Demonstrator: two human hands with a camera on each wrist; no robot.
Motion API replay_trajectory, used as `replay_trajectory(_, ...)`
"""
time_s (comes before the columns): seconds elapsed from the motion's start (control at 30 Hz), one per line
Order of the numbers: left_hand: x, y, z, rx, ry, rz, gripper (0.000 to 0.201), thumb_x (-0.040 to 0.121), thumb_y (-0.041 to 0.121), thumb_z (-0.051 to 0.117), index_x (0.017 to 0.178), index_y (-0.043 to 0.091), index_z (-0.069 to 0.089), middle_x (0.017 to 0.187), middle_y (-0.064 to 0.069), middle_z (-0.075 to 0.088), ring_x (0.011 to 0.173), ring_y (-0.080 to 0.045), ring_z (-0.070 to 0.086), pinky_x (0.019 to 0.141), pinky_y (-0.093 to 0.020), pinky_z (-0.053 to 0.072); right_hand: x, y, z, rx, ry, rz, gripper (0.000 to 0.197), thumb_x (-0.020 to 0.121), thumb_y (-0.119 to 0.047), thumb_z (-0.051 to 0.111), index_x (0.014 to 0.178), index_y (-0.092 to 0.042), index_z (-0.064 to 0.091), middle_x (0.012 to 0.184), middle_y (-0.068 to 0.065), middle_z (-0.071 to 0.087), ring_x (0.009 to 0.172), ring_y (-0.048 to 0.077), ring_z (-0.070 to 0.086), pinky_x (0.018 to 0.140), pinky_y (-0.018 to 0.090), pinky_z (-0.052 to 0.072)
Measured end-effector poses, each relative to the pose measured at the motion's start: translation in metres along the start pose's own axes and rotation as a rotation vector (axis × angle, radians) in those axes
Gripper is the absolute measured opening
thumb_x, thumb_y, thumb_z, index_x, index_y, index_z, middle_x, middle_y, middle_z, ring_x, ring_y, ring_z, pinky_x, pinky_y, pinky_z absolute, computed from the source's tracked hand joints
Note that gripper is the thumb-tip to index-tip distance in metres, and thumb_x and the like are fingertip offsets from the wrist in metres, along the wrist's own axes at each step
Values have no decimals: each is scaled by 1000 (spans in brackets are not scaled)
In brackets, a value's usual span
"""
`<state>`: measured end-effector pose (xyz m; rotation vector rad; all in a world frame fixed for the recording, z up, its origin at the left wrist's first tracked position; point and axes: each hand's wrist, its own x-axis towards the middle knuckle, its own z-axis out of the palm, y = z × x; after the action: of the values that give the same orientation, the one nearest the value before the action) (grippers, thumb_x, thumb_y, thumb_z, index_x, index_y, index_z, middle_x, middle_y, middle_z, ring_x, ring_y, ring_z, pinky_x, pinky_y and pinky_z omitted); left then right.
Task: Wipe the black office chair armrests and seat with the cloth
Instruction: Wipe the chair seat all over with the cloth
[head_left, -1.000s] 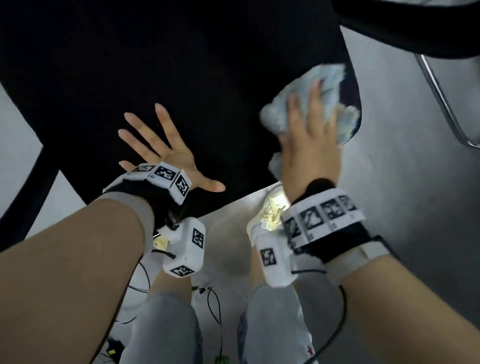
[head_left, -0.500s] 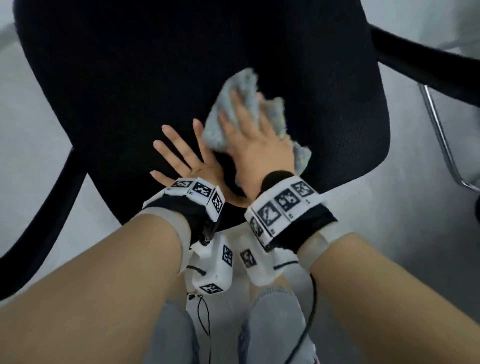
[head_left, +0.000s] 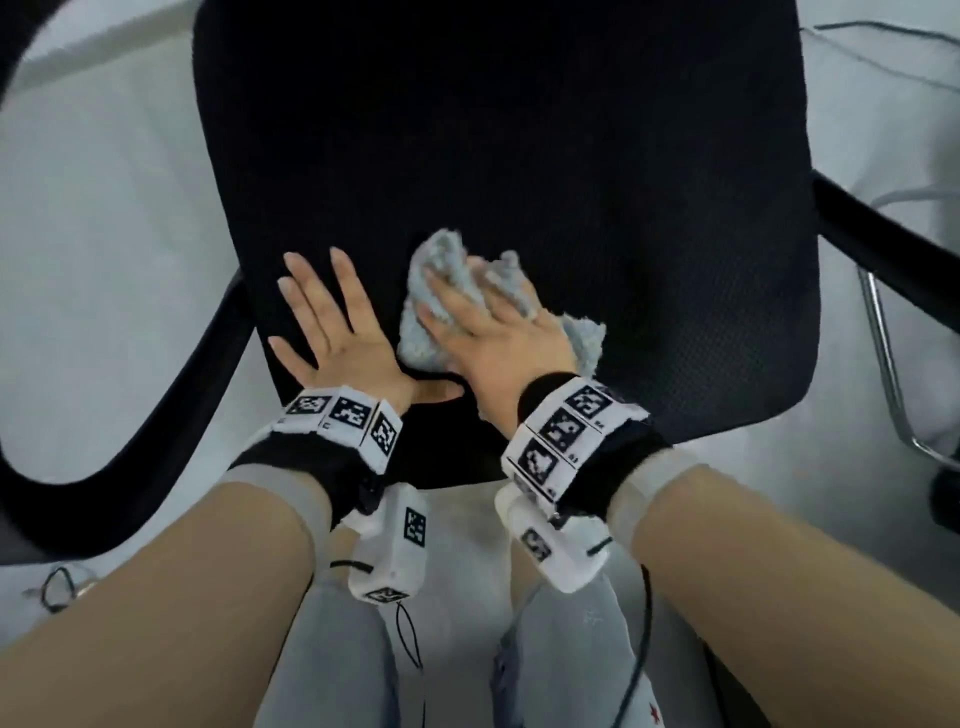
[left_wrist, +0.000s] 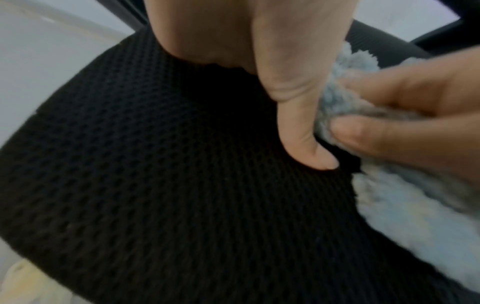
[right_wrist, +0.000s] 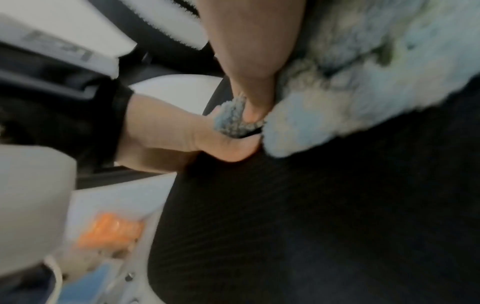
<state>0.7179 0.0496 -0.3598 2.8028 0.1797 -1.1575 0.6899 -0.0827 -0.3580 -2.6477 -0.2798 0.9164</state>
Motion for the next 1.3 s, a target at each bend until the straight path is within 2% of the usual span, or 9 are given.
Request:
replay_trajectory(0.07,0,-9,-1,7,-15,35,154,41,63,79,136,23,-36,147,-11,-39,138,-24,-32,112,-53,-9,4,25,-12,-172,-71,-47,90,83,-24,59,146,-30,-6,155,-1,-16,143,29,-8,115,45,-4)
replay_trajectory(0.17,0,-29,-7,30,-57,111,149,47,56,80,135,28,-37,146,-6,-41,138,-20,-32,113,-47,-10,2,99,-36,-239,71,419,89,76,-47,49,147,-19,4,156,11,-9,142,37,-5,114,56,6)
replay_trajectory(0.27,0,-41,-14,7,-60,197,135,58,43,81,140,33,-26,149,1,-37,141,-15,-25,115,-43,-7,7,102,-47,40,246,808,65,91,-26,38,148,-18,8,156,9,-9,141,37,-7,115,52,7)
replay_trajectory(0.43,4,-44,-18,-21,-23,176,125,66,26,80,143,34,-19,152,6,-29,143,-11,-17,116,-41,-1,40,-24,8,-42,190,276,82,85,-15,47,146,-22,-7,155,8,-16,141,35,-7,112,54,-5)
replay_trajectory(0.57,9,-52,-22,10,49,75,143,53,34,86,142,23,-26,152,0,-31,142,-16,-21,116,-41,-3,32,-6,-7,-43,137,-65,87,78,-19,64,147,-28,11,157,1,-2,143,29,3,115,45,3)
replay_trajectory(0.77,19,-52,-20,-38,28,74,150,46,37,88,142,19,-26,152,-8,-31,142,-23,-21,116,-44,-1,55,57,-56,121,367,778,67,92,-11,40,147,-17,3,156,10,-8,141,38,-7,116,48,5)
replay_trajectory(1.0,20,-60,-22,-25,21,98,147,47,42,86,143,19,-24,153,-5,-29,143,-21,-18,116,-43,3,85,-38,-30,-21,69,-34,71,90,-20,44,146,-33,3,156,-7,-10,141,18,-13,112,43,-11)
replay_trajectory(1.2,24,-60,-25,-12,-40,131,141,56,38,83,141,19,-28,150,-6,-33,142,-21,-22,115,-40,-3,96,40,-72,36,388,684,69,89,-20,45,147,-16,9,156,11,-2,141,39,-1,114,56,9)
replay_trajectory(1.3,28,-59,-25,-64,7,146,96,83,15,54,145,18,-19,153,-5,-27,143,-20,-19,119,-43,-1,116,-45,-43,-68,282,482,80,81,-11,41,147,-21,-3,156,10,-10,141,37,-7,111,56,-2)
